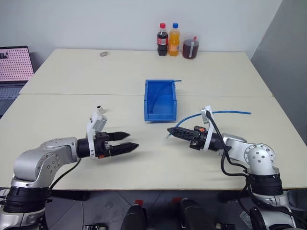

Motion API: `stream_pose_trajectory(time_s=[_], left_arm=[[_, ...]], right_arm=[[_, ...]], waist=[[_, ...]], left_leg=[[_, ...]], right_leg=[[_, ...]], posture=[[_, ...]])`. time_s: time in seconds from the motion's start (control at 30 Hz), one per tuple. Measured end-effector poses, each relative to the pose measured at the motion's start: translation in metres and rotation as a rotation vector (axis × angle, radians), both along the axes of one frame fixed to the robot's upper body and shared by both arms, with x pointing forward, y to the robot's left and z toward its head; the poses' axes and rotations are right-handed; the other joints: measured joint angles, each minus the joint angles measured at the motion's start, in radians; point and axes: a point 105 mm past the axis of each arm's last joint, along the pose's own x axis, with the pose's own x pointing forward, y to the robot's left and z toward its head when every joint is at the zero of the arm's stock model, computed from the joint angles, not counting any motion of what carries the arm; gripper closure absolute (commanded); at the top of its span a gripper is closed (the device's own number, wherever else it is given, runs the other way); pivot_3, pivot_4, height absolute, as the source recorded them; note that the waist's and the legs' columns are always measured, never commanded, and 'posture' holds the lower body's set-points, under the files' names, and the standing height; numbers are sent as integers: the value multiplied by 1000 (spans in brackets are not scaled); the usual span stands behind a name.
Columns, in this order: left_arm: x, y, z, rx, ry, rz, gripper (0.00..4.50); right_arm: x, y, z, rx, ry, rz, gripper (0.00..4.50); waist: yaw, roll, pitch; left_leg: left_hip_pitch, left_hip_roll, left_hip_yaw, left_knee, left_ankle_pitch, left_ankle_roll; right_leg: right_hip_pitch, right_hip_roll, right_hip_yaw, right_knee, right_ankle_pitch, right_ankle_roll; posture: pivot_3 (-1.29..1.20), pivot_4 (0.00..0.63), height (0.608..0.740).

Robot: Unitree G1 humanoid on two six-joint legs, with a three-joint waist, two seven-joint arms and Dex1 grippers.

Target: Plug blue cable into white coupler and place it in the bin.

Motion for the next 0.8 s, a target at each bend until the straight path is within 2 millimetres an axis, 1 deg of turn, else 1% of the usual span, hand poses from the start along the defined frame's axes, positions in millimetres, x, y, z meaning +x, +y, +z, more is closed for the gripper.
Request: stream_pose_trajectory(time_s=[0.07, 0.1, 0.13, 0.23, 0.37, 0.4, 0.5, 0.63, 0.8], left_arm=[[20, 26, -14, 110, -60, 195, 6], [27, 36, -22, 152, -78, 286, 6], [32, 40, -28, 178, -92, 350, 6], [45, 40, -37, 235, -156, 504, 6], [66, 43, -35, 316, -236, 765, 6], [68, 45, -35, 325, -243, 790, 6], [79, 53, -37, 304, -224, 961, 6], [92, 58, -37, 275, -190, 1090, 6], [108, 54, -37, 257, -179, 1139, 6]], right_arm=[[3, -3, -1, -14, -13, -20, 4321], [4, -4, -1, -13, -18, -25, 4321], [5, -4, -2, -12, -19, -26, 4321], [8, -5, -3, -15, -23, -35, 4321], [14, -5, 1, -35, -61, -46, 4321], [15, -4, 1, -34, -63, -46, 4321], [19, -4, 1, -55, -81, -54, 4321], [25, -7, 3, -73, -98, -63, 4321], [31, -12, 5, -99, -123, -77, 4321]], waist=[[2, 0, 0], [3, 0, 0], [4, 0, 0], [9, -1, 0], [21, -1, -1], [21, -2, -1], [20, -1, -1], [18, -1, -2], [21, 0, -2]], left_leg=[[-1, 0, 0, 0, 0, 0], [-2, 0, 0, 1, 0, 0], [-4, 0, 0, 1, 0, 0], [-7, 0, 0, 1, 0, 0], [-6, -1, 0, 2, 0, 0], [-6, -1, 0, 2, 0, 0], [-5, -1, 0, 2, 0, 0], [-1, -1, 0, 2, 0, 0], [3, -2, 0, 2, 0, 0]], right_leg=[[-1, 0, 0, 0, 0, 0], [-1, 0, 0, 0, 0, 1], [-2, 0, 0, 0, 1, 1], [-6, -1, 0, 0, 4, -3], [-6, -1, 1, 1, 5, -2], [-5, -1, 1, 1, 5, -2], [-4, -1, 0, 2, 5, -2], [0, 0, 0, 1, 6, -2], [4, -1, 0, 1, 5, -2]], posture=[[0, 150, 740], [0, 150, 740], [0, 150, 740], [0, 150, 740], [0, 150, 740], [0, 150, 740], [0, 150, 740], [0, 150, 740], [0, 150, 740]])
